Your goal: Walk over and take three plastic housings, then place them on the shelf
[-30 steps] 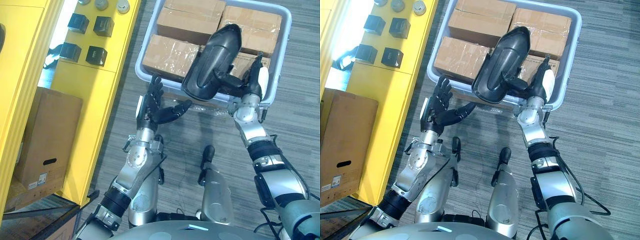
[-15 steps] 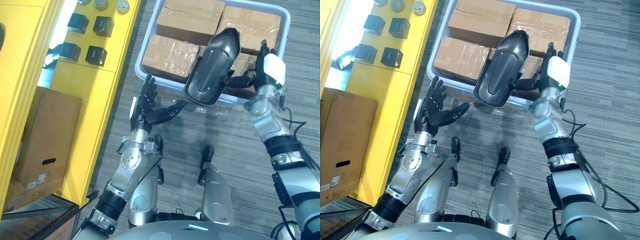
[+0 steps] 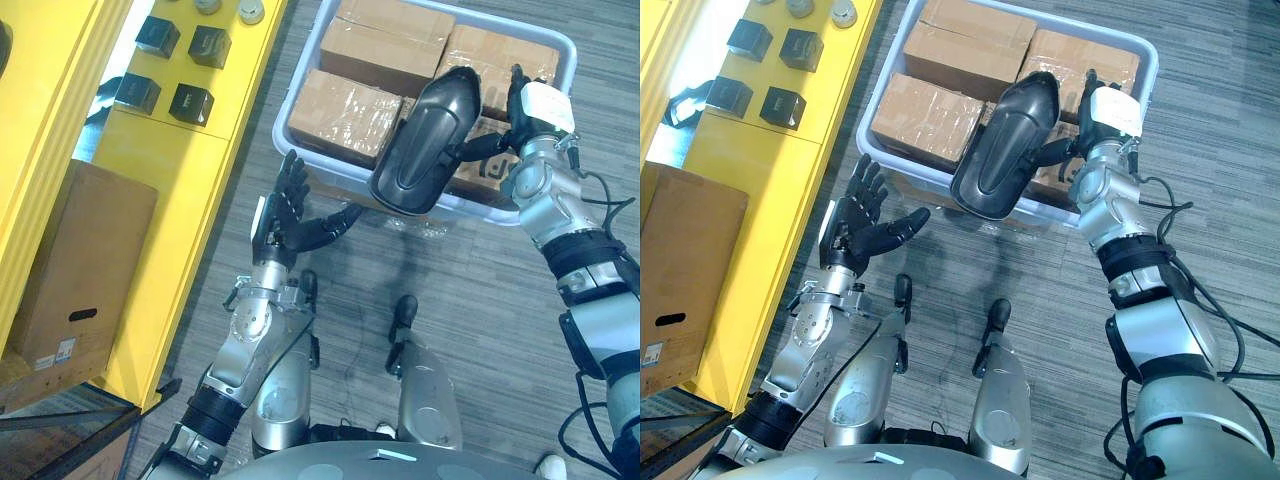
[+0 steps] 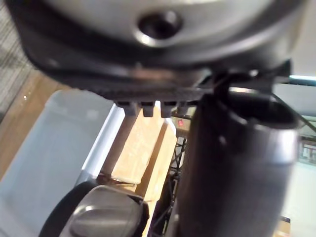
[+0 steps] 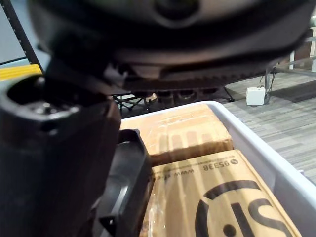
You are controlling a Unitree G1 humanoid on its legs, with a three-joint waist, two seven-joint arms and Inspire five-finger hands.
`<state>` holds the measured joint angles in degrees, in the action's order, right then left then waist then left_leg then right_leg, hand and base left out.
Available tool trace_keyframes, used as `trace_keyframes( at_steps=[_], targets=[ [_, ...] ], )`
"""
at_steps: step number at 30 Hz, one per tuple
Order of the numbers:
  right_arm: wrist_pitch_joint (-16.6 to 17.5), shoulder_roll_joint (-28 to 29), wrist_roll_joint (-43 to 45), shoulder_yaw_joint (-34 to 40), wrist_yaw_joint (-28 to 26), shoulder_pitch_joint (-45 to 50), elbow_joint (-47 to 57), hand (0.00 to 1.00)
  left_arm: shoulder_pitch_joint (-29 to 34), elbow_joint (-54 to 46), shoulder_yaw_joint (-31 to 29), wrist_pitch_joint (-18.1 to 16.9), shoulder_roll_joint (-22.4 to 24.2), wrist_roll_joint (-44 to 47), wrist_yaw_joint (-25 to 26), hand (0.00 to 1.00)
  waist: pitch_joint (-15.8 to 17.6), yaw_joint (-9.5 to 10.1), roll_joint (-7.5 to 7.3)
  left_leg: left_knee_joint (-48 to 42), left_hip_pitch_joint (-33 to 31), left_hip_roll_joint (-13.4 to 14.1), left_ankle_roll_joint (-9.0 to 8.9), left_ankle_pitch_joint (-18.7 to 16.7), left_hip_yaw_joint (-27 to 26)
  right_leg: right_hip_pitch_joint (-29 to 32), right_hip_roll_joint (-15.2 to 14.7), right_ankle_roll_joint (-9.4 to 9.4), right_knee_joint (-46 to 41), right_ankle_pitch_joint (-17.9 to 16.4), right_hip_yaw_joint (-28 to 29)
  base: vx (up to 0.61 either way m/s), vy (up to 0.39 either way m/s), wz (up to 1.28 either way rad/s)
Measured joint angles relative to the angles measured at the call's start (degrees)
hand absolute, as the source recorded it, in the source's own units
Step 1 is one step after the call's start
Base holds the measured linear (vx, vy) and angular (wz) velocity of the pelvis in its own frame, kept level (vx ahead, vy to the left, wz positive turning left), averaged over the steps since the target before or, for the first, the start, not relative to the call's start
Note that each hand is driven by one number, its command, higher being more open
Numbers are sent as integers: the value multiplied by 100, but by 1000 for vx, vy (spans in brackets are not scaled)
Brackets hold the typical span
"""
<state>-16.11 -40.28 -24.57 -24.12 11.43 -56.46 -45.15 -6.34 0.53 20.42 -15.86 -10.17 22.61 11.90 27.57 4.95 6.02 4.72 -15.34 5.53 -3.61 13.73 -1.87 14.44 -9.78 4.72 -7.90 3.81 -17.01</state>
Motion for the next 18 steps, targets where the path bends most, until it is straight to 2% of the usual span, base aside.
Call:
trace_keyframes(
  at_steps=[4,10,16,18],
  targets=[
    [50,-82,57,-248,-12,-410,-390,100,-5,10,0,-5,3,209,-45,100,-3,135,6,-1,-22,0,-7,9,43,-1,0,-2,3,-1,-35,0,-52,6],
    [361,-183,382,-626,117,-688,-598,100,21,81,4,-14,6,389,-166,100,-9,212,36,-1,-51,-29,-10,14,165,-54,-27,-11,8,-15,-154,4,-43,10],
    [620,-472,710,-518,872,-746,-315,100,277,117,70,-16,76,826,-507,100,-11,246,44,-1,-79,-43,-37,-6,202,-51,-38,-18,8,-22,-186,1,-46,3],
    [677,-580,857,-211,1055,-714,133,100,393,114,129,140,84,1562,-792,100,-10,223,45,-1,-74,-41,-39,-8,189,-46,-36,-18,11,-22,-171,5,-42,-3]
  ],
)
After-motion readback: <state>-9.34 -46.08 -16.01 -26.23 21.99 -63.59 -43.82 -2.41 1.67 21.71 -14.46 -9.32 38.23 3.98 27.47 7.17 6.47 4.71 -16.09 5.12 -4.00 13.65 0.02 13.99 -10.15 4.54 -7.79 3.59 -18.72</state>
